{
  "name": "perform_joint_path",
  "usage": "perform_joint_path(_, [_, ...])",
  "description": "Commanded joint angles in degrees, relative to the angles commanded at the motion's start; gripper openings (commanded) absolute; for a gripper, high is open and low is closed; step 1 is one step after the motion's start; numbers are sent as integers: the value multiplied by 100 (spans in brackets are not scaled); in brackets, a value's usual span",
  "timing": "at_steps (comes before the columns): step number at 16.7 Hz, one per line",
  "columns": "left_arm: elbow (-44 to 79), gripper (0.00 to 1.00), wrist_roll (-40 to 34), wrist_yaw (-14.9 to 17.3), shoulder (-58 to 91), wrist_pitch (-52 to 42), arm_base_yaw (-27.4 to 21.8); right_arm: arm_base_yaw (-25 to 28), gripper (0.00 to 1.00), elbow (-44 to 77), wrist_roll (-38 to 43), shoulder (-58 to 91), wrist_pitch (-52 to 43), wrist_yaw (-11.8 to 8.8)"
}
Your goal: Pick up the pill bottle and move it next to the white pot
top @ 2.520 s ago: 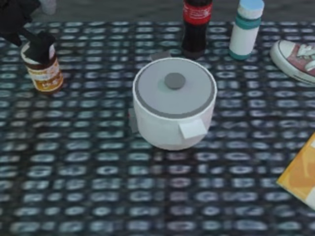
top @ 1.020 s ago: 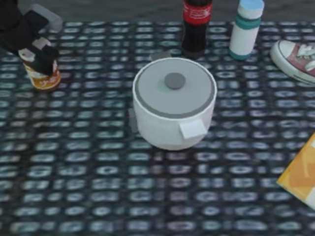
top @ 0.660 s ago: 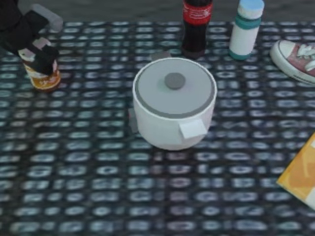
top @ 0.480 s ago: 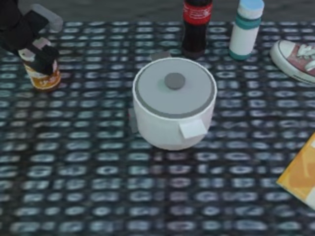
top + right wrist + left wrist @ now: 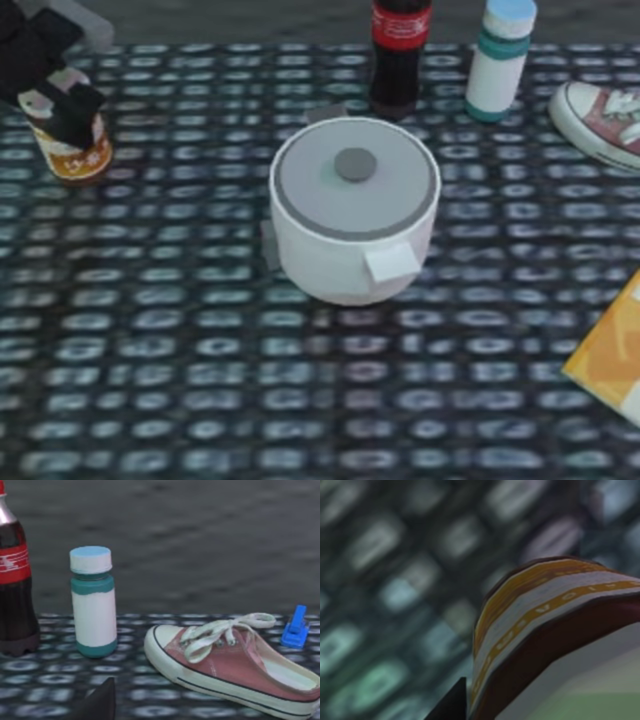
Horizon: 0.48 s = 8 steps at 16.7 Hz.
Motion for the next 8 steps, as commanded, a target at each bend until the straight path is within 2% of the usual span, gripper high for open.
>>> perform_joint_path(4, [-1122, 0, 12, -17, -1330, -125, 74, 0, 100, 0, 0, 0, 0, 0])
perform_joint_path(8, [-1691, 0, 24, -28, -1913, -210, 120, 0, 100, 0, 0, 0, 0, 0])
